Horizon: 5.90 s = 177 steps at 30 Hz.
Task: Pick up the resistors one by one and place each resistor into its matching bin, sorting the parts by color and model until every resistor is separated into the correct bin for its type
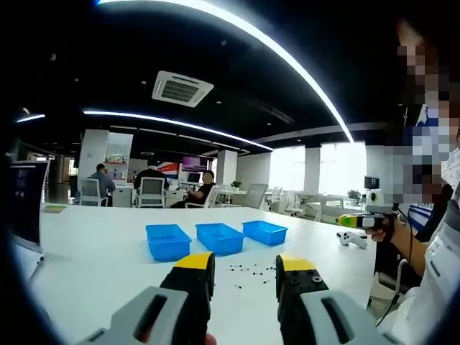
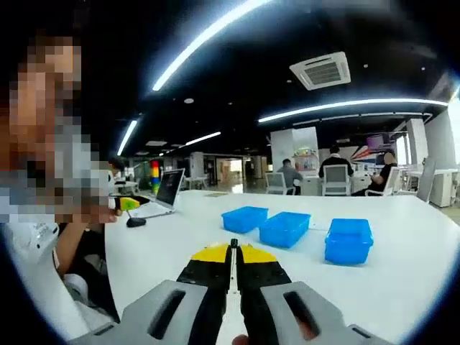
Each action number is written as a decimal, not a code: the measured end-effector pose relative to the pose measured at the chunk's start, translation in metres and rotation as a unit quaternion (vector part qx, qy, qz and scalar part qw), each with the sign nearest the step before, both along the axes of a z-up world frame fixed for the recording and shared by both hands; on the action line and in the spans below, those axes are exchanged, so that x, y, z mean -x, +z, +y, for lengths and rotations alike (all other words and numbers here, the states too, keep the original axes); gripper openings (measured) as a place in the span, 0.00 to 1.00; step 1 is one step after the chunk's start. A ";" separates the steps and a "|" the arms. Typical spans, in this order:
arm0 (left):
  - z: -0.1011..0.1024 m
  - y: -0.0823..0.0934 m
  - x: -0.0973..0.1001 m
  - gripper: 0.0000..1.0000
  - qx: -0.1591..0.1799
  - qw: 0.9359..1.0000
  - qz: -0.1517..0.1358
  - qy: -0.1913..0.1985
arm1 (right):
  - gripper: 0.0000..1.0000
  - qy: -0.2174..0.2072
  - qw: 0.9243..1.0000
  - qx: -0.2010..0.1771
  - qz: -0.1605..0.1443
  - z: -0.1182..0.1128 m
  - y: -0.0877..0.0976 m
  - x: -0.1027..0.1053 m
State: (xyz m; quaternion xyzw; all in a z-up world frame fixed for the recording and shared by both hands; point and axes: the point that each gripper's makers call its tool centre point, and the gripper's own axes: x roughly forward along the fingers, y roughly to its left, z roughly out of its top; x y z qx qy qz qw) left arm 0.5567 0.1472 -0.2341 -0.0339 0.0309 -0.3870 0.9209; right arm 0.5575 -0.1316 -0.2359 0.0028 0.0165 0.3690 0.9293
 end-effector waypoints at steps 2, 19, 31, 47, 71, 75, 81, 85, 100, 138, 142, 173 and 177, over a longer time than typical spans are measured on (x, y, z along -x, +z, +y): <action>-0.001 0.000 0.001 0.36 0.000 1.000 -0.001 0.000 | 0.06 -0.001 1.000 0.007 -0.003 0.001 0.001 -0.001; -0.001 0.004 0.005 0.36 0.002 1.000 -0.005 0.000 | 0.06 0.033 0.998 -0.027 0.048 0.061 0.026 -0.053; 0.000 0.007 0.006 0.36 0.005 1.000 -0.008 0.000 | 0.06 0.065 0.997 -0.009 0.045 0.155 0.037 -0.132; 0.009 0.015 0.009 0.36 0.014 1.000 -0.018 0.006 | 0.06 0.033 0.990 0.119 0.064 0.253 -0.005 -0.286; 0.008 0.017 0.010 0.36 0.017 1.000 -0.023 0.008 | 0.49 0.008 0.993 0.110 0.044 0.252 0.001 -0.302; 0.008 0.015 0.010 0.36 0.016 1.000 -0.022 0.008 | 0.48 0.013 0.994 0.099 0.040 0.238 0.012 -0.285; 0.004 0.013 0.008 0.36 0.014 1.000 -0.018 0.003 | 0.48 0.024 0.995 0.088 0.035 0.202 0.022 -0.243; 0.001 0.013 0.008 0.36 0.012 1.000 -0.017 0.000 | 0.47 0.032 0.996 0.074 0.027 0.175 0.032 -0.211; -0.013 0.004 0.005 0.36 0.002 1.000 -0.007 -0.009 | 0.48 0.056 0.998 0.034 -0.001 0.068 0.040 -0.069; 0.006 -0.020 -0.006 0.36 -0.063 0.998 -0.017 0.008 | 0.43 0.067 0.996 0.055 -0.036 0.066 -0.024 0.019; 0.010 -0.022 -0.009 0.35 -0.068 0.997 -0.012 0.023 | 0.43 0.070 0.995 0.055 -0.032 0.064 -0.026 0.019; -0.018 -0.087 -0.105 0.27 -0.431 0.879 0.127 -0.156 | 0.42 0.103 0.990 0.089 -0.028 0.045 -0.007 0.025; -0.017 -0.110 -0.126 0.27 -0.474 0.849 0.144 -0.186 | 0.42 0.107 0.990 0.093 -0.026 0.048 -0.011 0.028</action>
